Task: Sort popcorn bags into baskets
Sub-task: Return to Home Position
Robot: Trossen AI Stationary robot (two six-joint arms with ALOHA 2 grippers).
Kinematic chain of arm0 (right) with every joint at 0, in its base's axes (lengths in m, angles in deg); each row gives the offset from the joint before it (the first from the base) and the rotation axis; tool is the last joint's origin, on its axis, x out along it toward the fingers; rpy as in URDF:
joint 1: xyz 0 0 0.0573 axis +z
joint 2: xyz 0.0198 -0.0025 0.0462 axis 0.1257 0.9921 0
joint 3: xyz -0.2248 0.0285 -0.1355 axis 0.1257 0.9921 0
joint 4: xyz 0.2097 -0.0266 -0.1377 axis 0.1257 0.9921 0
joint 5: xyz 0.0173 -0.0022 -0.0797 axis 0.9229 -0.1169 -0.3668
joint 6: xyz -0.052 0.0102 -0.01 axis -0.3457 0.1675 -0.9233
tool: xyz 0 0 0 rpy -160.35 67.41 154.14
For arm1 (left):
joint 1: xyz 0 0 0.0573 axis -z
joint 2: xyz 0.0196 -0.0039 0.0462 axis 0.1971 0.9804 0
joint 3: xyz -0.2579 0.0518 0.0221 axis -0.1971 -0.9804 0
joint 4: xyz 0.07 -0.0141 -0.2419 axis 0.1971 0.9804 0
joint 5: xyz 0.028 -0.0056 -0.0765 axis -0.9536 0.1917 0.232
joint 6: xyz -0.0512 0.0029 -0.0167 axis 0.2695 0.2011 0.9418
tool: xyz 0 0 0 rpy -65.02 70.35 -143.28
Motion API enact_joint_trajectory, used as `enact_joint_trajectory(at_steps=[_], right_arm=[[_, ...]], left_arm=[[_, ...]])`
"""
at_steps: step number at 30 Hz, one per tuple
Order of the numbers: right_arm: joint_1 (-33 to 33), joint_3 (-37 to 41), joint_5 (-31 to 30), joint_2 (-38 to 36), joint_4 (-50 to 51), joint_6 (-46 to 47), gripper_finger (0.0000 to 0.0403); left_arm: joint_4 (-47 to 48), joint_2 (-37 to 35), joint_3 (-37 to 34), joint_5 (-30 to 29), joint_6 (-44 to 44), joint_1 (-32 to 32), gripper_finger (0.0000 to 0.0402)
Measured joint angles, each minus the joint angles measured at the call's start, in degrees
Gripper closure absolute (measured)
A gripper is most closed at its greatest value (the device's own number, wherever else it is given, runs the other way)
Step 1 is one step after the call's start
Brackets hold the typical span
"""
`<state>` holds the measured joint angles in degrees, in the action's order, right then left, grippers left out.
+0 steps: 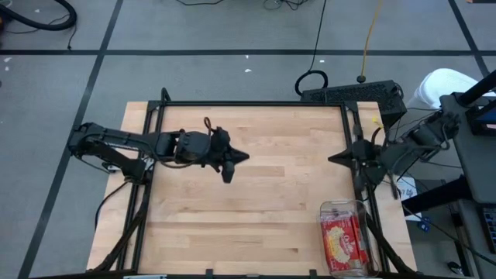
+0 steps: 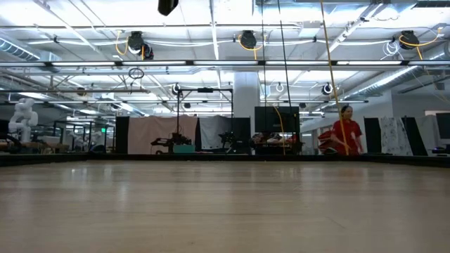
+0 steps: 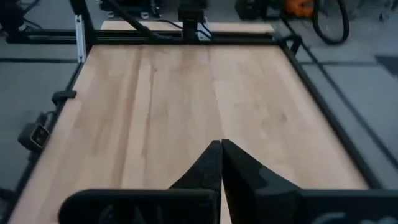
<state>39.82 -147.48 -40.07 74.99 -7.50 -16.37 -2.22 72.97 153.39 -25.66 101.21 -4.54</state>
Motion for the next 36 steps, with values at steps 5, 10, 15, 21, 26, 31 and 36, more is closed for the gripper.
enact_joint_trajectory(at_steps=[5, 10, 15, 21, 26, 31, 36], right_arm=[[-0.02, 1.03, 0.04, -3.4, -1.47, -7.77, 0.0402], [-0.02, 7.4, 3.11, -8.91, -11.06, -13.24, 0.0402], [-0.01, 16.91, 3.96, -14.64, -22.68, -18.94, 0.0403], [0.0, 29.66, 6.54, -20.54, -36.2, -24.28, 0.0403], [-0.01, 38.39, 12.3, -24.9, -45.06, -26.01, 0.0403], [0.0, 45.34, 12.83, -28.22, -50.69, -28.99, 0.0403], [0.0, 51.95, 12.75, -30.66, -55.58, -28.87, 0.0403]], left_arm=[[-1.03, 0.0, 0.01, -2.58, 0.17, -1.16, 0.0371], [-1.26, 0.0, 0.04, -2.3, 7.47, -0.68, 0.0371], [-6.93, 0.0, 0.04, -2.51, 2.36, -0.61, 0.0371], [-7.98, -0.26, 0.04, -5.49, -14.75, 2.9, 0.0371], [-4.44, -0.26, 0.04, -9.94, -19.12, 3.19, 0.0371], [1.67, -0.26, 0.04, -7.33, -23.26, 0.79, 0.0371], [2.85, -0.24, 0.04, 3.91, -26.8, -4.69, 0.0371]])
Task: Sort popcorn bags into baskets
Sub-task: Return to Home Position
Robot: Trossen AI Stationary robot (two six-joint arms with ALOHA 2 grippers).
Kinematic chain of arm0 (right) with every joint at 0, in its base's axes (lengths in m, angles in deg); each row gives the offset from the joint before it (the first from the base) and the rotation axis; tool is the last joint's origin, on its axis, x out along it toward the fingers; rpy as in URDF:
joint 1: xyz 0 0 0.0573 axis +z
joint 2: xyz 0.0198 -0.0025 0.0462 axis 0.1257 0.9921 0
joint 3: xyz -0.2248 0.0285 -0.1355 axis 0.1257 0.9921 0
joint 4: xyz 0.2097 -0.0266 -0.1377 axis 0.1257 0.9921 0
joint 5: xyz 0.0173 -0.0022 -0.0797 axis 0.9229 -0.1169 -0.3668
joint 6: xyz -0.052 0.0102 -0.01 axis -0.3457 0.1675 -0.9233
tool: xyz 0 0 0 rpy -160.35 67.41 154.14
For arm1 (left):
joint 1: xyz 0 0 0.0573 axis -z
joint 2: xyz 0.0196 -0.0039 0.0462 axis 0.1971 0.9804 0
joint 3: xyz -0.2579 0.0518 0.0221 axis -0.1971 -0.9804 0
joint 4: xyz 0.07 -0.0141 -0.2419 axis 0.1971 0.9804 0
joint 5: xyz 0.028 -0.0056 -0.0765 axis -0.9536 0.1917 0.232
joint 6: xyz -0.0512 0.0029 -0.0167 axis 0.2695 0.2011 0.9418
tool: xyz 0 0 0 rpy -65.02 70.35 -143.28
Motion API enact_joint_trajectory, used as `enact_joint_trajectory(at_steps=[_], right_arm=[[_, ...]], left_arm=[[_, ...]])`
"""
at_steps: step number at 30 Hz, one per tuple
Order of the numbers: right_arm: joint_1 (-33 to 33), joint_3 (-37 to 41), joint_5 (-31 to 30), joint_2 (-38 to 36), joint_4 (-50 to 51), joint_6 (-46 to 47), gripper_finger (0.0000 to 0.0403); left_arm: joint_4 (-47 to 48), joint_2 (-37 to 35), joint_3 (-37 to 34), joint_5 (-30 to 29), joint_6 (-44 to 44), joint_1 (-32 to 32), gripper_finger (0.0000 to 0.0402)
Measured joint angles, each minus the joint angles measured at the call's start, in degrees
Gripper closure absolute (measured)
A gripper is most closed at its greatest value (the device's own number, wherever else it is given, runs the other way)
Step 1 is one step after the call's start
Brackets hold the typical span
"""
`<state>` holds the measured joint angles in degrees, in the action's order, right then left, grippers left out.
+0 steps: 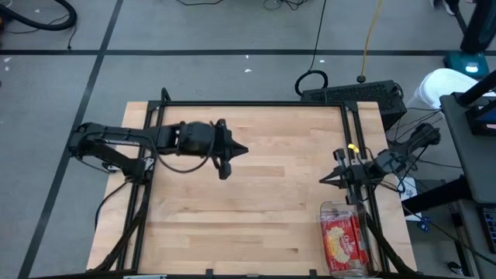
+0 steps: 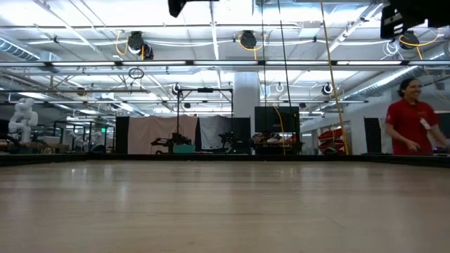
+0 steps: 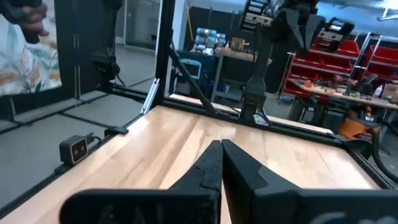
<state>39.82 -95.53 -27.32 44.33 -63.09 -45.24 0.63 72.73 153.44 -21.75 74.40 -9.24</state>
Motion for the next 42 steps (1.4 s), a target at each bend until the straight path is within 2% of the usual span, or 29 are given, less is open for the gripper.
enact_joint_trajectory(at_steps=[7, 14, 18, 22, 32, 38, 42], right_arm=[[-0.02, 9.63, -0.53, -1.84, -11.87, 5.02, 0.0403], [-0.04, 14.88, -0.58, -1.81, -15.18, 8.23, 0.0403], [-0.04, 16.41, -0.6, -1.9, -16.46, 9.58, 0.0403], [-0.04, 16.68, -0.64, -2.02, -16.76, 8.4, 0.0403], [-0.07, 16.81, -3.44, -2.53, -16.62, 8.28, 0.0403], [-0.07, 16.85, -5.43, -2.53, -17.34, 10.22, 0.0403], [-0.07, 16.9, -5.35, -2.57, -19.19, 8.3, 0.0403]], left_arm=[[-3.75, -0.02, -3.86, 9.91, -3.05, -5.68, 0.0371], [-17.24, -0.42, -14.13, 11.43, -0.17, -4.54, 0.0372], [-29.69, -2.67, -22.36, 11.39, 1.79, -2.88, 0.0394], [-34.13, -6.88, -30.05, 9.04, 4.27, -2.05, 0.0397], [-33.98, -25.9, -44.65, 1.3, 2.06, -1.94, 0.0399], [-34.64, -36.34, -53.55, 0.6, 2.19, -1.94, 0.04], [-34.51, -41.99, -57.44, 0.57, 1.78, -1.94, 0.04]])
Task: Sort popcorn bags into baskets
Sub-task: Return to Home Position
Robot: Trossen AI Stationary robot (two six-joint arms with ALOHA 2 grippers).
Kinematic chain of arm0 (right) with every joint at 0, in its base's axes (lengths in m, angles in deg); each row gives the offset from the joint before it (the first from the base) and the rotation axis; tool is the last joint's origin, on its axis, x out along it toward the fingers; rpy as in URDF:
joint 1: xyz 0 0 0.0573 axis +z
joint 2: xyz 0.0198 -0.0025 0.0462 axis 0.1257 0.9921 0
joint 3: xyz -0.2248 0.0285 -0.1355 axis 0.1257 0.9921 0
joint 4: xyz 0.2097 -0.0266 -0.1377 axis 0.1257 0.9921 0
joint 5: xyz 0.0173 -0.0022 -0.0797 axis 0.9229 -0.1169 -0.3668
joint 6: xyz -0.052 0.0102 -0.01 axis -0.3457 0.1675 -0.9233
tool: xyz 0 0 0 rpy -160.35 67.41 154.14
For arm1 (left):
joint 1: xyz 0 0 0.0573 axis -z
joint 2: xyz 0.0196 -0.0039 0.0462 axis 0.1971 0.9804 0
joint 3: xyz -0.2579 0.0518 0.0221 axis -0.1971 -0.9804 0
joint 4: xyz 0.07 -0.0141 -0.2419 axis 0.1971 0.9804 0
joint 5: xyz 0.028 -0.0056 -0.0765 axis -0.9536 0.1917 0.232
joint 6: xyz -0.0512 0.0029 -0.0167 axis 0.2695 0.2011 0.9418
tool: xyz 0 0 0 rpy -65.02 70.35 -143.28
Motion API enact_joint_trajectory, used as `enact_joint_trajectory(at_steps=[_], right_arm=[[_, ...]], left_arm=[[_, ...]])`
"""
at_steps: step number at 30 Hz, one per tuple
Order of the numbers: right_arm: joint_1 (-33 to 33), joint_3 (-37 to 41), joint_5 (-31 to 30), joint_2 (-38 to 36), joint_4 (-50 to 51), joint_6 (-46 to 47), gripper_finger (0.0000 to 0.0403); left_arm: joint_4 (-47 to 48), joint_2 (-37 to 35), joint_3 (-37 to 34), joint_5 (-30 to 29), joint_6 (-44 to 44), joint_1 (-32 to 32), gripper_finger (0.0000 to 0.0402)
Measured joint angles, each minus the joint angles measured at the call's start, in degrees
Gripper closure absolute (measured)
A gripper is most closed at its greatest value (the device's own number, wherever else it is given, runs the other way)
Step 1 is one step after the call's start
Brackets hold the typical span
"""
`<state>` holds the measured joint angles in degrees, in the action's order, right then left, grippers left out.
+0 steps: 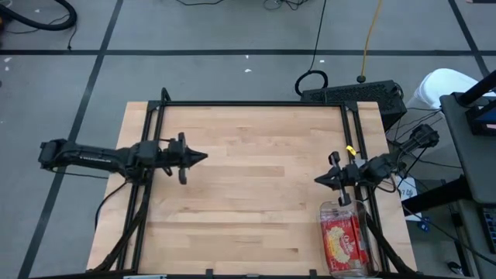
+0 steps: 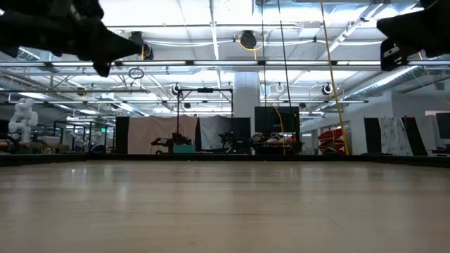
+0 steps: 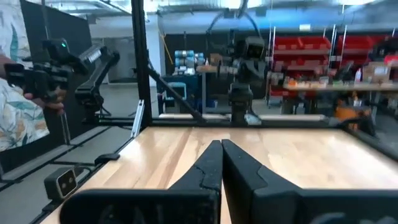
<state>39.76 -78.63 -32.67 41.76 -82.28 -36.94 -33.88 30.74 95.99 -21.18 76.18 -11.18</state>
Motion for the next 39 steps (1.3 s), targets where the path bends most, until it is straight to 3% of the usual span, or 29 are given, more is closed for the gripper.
enact_joint_trajectory(at_steps=[10, 15, 19, 39], right_arm=[[0.0, 0.04, 0.23, -3.48, -4.51, -9.17, 0.0403], [0.0, 0.04, 0.34, -4.64, -2.42, -9.77, 0.0403], [0.0, 0.04, 0.36, -4.64, -0.9, -9.94, 0.0403], [-2.34, 0.04, 4.12, -4.62, 4.67, -9.09, 0.0403]], left_arm=[[0.15, -10.62, -7.73, -0.04, -0.7, 0.0, 0.0396], [1.91, -10.85, -8.32, -0.56, -1.56, 0.0, 0.0384], [2.67, -10.78, -8.35, -1.11, 3.44, -0.14, 0.0389], [6.1, -10.93, -8.35, 1.47, 0.5, -0.02, 0.0399]])
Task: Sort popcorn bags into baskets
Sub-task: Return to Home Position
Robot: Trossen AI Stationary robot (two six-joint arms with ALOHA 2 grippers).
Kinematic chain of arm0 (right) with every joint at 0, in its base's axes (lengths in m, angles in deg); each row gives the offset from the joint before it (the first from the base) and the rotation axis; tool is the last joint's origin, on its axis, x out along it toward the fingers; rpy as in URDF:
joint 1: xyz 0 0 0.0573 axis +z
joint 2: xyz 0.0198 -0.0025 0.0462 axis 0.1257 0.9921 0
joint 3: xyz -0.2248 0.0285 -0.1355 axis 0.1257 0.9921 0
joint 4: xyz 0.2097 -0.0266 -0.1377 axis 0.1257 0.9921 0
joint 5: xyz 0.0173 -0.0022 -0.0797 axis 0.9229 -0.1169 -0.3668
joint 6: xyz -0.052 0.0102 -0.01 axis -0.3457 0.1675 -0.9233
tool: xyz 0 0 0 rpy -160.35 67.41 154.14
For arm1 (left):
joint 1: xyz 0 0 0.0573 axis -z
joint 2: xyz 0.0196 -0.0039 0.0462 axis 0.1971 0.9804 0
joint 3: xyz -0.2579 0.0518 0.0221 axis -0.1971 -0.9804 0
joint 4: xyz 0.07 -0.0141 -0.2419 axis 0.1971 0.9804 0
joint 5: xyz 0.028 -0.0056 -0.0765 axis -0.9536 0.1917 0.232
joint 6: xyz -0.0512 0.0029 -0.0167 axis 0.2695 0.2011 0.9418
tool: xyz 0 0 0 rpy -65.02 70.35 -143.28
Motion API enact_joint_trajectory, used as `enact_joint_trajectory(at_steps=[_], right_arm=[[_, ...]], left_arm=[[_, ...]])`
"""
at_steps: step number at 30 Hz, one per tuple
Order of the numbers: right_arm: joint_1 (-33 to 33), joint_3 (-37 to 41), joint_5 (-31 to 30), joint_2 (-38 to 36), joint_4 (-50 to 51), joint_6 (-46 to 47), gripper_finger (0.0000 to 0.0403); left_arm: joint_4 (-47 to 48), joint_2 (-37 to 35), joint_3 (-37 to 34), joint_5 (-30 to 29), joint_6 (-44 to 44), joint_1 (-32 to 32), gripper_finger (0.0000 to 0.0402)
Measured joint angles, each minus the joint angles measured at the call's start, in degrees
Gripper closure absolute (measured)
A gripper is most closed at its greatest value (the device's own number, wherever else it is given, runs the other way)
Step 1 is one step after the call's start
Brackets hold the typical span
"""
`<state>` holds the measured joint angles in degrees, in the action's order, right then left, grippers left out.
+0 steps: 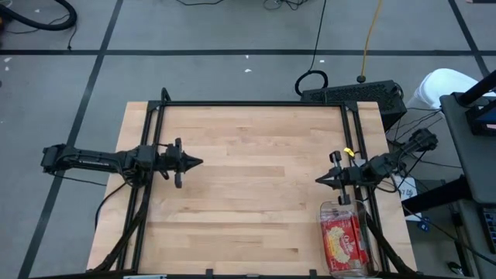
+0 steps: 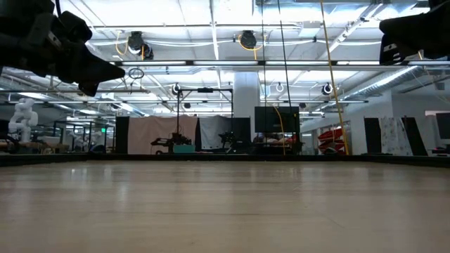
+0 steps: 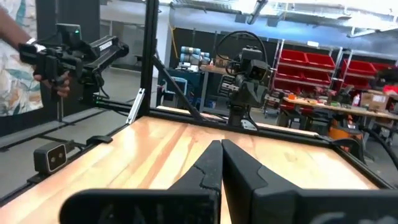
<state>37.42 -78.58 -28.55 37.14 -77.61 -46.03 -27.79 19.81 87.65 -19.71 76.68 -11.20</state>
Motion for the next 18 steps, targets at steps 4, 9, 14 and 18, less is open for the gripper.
enact_joint_trajectory(at_steps=[4, 9, 14, 18], right_arm=[[-0.98, 0.0, 0.7, -0.13, 1.06, -1.27, 0.0403], [-2.83, 0.0, 2.0, -2.07, 2.14, -2.29, 0.0403], [-7.8, 0.0, 6.89, -4.63, 2.08, -2.67, 0.0403], [-12.29, 0.0, 11.27, -5.38, 2.17, -3.42, 0.0403]], left_arm=[[-0.02, 0.0, 0.0, 0.73, 0.66, 0.0, 0.0399], [-0.04, 0.0, 0.0, 0.88, 0.44, -0.01, 0.04], [-0.11, 0.0, 0.0, 0.88, -0.02, 0.0, 0.04], [-0.31, 0.0, 0.0, 0.88, -0.03, 0.0, 0.0399]])
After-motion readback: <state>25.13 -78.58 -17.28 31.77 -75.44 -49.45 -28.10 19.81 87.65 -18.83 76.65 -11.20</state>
